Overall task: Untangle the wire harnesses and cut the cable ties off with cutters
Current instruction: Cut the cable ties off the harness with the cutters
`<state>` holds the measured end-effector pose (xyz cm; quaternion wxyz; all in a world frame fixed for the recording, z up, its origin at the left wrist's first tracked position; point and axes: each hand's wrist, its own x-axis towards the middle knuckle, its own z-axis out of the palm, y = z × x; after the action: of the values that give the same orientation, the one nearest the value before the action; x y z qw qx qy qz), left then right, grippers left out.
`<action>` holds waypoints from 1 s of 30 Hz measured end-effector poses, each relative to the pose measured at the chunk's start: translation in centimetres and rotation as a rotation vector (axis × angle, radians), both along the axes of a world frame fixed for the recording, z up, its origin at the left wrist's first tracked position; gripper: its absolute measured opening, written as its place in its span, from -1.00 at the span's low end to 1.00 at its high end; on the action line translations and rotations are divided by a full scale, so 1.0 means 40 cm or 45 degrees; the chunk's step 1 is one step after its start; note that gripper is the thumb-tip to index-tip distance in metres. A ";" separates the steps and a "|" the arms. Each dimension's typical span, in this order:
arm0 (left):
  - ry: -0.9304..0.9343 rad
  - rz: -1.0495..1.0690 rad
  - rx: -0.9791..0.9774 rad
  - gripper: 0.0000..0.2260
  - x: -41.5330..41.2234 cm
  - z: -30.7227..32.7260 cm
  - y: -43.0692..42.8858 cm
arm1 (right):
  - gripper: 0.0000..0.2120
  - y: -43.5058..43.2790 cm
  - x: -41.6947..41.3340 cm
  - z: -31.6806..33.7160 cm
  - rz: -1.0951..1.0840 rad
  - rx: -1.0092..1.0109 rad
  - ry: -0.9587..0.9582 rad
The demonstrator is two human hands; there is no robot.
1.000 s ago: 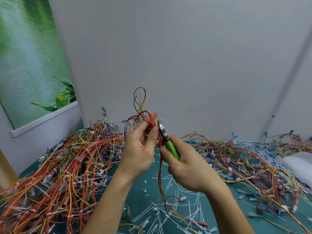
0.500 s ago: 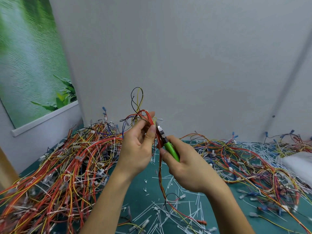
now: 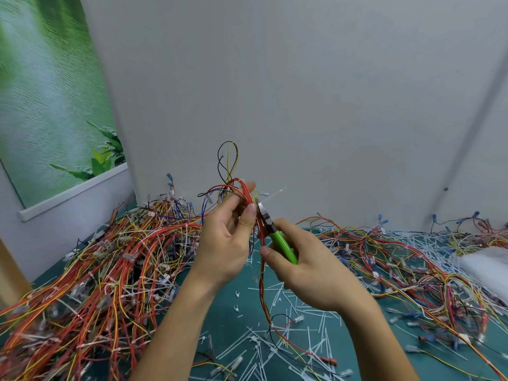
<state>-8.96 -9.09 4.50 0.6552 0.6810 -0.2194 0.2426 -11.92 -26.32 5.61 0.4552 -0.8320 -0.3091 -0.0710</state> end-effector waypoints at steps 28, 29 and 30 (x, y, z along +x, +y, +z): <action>0.031 0.056 -0.159 -0.74 -0.010 0.008 -0.014 | -0.92 0.000 0.025 0.010 -0.272 0.596 0.286; 0.051 0.037 -0.165 -0.73 -0.011 0.009 -0.013 | -0.90 0.002 0.021 0.010 -0.267 0.578 0.295; 0.072 0.012 -0.180 -0.72 -0.012 0.010 -0.014 | -0.88 0.005 0.019 0.012 -0.252 0.570 0.308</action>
<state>-9.45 -9.65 4.89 0.7065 0.6406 -0.1798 0.2411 -11.18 -26.13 6.07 0.6522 -0.7393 -0.1462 -0.0816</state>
